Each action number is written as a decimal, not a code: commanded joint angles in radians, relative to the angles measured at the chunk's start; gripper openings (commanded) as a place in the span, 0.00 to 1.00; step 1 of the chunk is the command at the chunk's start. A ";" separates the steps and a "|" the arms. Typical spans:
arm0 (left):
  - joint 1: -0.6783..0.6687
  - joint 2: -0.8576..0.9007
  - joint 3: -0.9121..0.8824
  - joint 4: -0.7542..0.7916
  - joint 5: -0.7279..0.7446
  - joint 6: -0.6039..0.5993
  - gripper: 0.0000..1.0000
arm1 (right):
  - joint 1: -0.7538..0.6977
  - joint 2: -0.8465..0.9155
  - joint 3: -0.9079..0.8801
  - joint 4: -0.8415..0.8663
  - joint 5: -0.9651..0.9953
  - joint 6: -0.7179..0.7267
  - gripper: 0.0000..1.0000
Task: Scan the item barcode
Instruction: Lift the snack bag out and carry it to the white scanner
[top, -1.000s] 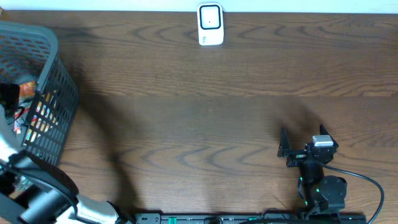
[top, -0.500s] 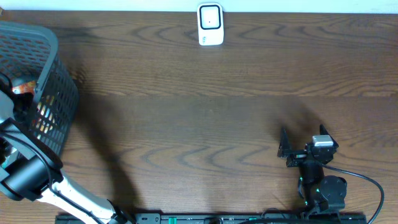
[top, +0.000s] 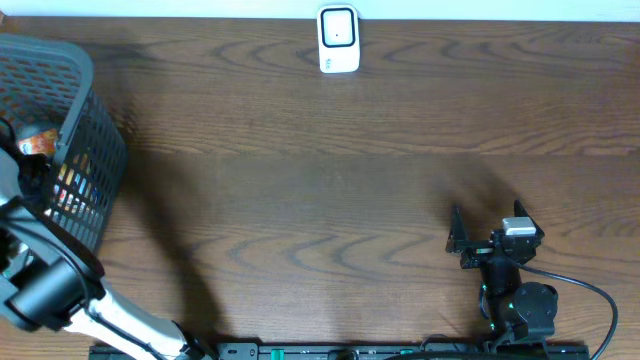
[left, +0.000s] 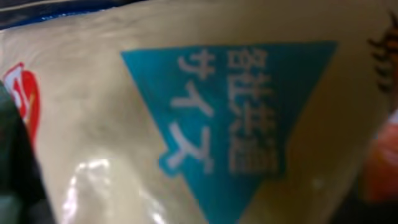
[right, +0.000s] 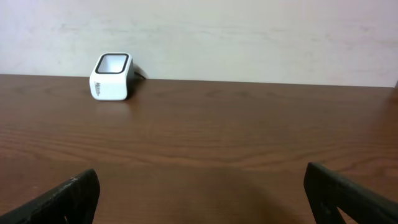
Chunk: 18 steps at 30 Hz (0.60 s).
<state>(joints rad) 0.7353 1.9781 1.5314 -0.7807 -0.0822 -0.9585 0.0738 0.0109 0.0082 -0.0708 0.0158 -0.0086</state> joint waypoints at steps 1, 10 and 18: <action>-0.001 -0.159 0.004 -0.020 -0.007 0.015 0.21 | -0.003 -0.006 -0.003 -0.003 0.004 -0.007 0.99; -0.001 -0.517 0.004 -0.001 -0.007 0.015 0.08 | -0.003 -0.006 -0.003 -0.003 0.004 -0.007 0.99; -0.001 -0.781 0.004 0.164 0.060 0.014 0.08 | -0.003 -0.006 -0.003 -0.003 0.004 -0.007 0.99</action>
<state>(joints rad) 0.7349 1.3022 1.5269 -0.6872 -0.0750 -0.9531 0.0738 0.0109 0.0078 -0.0704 0.0158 -0.0086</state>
